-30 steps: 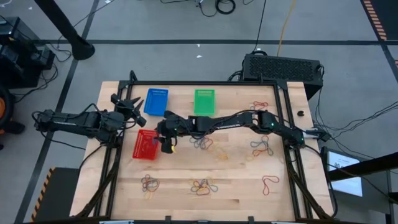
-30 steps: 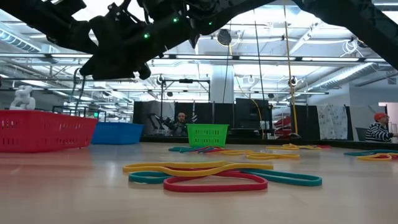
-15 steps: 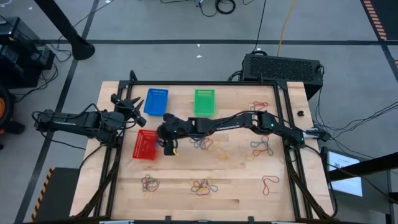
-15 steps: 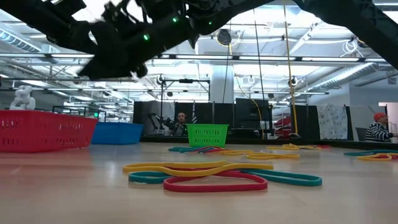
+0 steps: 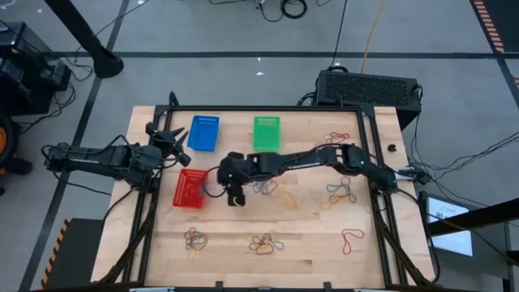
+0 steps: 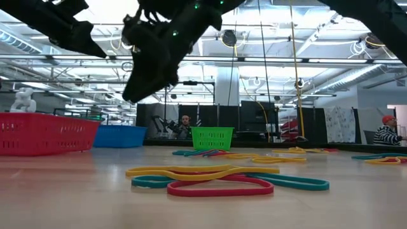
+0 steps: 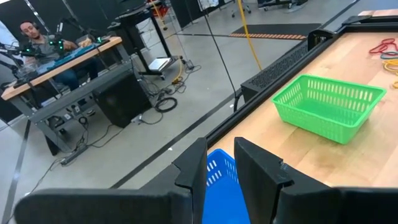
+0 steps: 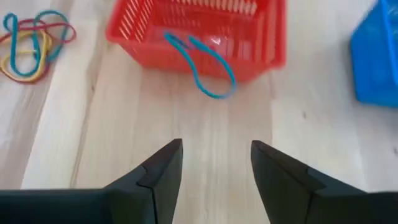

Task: Sort rubber bands into baskets
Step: Put the blue rubber band into the red basket

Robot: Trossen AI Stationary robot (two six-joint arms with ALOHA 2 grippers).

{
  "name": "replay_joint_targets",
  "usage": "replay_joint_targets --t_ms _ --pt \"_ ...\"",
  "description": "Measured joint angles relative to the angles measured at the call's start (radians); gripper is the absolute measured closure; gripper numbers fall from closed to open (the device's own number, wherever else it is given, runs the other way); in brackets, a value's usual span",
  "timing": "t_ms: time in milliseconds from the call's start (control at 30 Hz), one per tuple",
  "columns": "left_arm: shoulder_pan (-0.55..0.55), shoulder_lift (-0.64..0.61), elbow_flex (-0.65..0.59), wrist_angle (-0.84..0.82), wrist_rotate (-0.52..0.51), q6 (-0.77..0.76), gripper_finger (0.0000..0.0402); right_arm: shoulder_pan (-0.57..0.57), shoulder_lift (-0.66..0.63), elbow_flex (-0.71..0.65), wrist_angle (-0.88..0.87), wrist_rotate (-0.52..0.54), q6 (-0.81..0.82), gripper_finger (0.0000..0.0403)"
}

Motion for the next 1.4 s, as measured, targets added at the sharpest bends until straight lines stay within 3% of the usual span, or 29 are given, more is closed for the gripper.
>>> replay_joint_targets --t_ms 100,400,500,633,700,967,1400 --pt "0.000 0.000 0.000 0.000 0.001 0.000 0.0311 0.002 0.016 -0.003 -0.032 0.003 0.010 0.0220" --pt "0.000 0.000 0.000 0.000 0.001 -0.001 0.0311 0.003 0.145 -0.003 0.193 0.001 0.011 0.0231" --pt "0.000 0.000 0.000 0.000 0.001 0.000 0.0311 0.004 0.173 -0.003 0.267 0.024 0.011 0.0270" --pt "0.000 0.000 0.000 -0.002 0.001 0.000 0.0311 0.004 0.198 -0.003 0.300 0.076 0.011 0.0367" --pt "0.000 0.000 0.000 -0.001 0.001 0.000 0.0311 0.004 0.199 -0.003 0.309 0.077 0.009 0.0391" --pt "0.000 0.000 0.000 -0.001 0.001 0.000 0.0311 0.025 0.191 0.000 0.399 0.080 0.005 0.0401" --pt "0.000 0.000 0.000 -0.001 0.001 0.001 0.0311 0.059 0.187 0.095 0.373 0.139 -0.075 0.0402"
